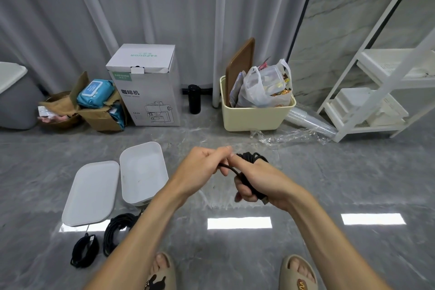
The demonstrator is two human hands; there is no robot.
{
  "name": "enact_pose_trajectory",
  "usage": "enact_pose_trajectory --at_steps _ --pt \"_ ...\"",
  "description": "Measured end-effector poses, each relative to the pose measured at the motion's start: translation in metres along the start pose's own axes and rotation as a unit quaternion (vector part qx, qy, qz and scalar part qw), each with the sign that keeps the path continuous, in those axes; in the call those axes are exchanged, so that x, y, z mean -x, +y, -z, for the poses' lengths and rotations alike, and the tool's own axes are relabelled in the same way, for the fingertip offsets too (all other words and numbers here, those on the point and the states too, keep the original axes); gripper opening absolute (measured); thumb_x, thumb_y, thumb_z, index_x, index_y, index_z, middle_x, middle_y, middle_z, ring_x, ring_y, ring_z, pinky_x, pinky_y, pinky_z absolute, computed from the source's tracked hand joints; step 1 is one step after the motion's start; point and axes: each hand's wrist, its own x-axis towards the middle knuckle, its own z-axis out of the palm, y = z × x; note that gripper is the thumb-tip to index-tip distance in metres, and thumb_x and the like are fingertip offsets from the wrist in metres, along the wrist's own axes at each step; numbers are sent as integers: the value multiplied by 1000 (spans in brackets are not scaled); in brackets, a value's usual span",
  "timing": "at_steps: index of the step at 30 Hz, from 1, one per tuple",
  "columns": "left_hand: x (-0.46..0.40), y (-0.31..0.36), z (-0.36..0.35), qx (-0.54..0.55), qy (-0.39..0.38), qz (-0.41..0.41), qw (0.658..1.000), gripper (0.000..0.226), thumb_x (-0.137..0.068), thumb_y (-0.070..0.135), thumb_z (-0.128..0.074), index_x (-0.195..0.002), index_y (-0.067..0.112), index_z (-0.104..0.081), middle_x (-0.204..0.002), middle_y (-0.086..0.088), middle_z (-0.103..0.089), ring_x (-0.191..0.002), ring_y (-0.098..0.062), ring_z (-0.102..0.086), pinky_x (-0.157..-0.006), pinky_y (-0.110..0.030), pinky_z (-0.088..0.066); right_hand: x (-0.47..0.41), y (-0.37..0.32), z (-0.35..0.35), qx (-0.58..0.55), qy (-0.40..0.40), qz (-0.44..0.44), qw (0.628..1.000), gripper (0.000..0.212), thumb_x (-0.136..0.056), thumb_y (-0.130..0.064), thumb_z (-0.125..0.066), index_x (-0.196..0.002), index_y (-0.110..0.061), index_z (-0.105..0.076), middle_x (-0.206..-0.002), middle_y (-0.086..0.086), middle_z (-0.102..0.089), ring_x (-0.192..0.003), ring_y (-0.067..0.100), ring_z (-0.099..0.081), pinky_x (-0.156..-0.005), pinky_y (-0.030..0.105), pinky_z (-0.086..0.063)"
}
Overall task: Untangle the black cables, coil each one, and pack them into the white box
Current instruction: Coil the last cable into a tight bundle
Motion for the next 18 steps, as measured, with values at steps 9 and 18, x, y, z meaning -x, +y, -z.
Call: enact_pose_trajectory --at_steps 9,18 --pt "1 -1 13 46 -46 -61 996 36 -89 41 -58 -71 10 -59 -64 7 -50 -61 -4 -42 -61 -14 -35 4 -4 6 -92 -190 -46 976 84 -89 -77 -28 -82 -3 -66 -40 -3 -17 -32 10 -15 -40 21 -26" --pt "9 -5 22 30 -275 -62 959 70 -69 4 -57 -135 27 -54 -128 -10 -62 -123 -37 -52 -103 -65 -34 -2 3 6 -254 -398 -46 880 75 -82 -79 -51 -69 -6 -62 -35 -6 -17 -25 6 -14 -35 8 -23"
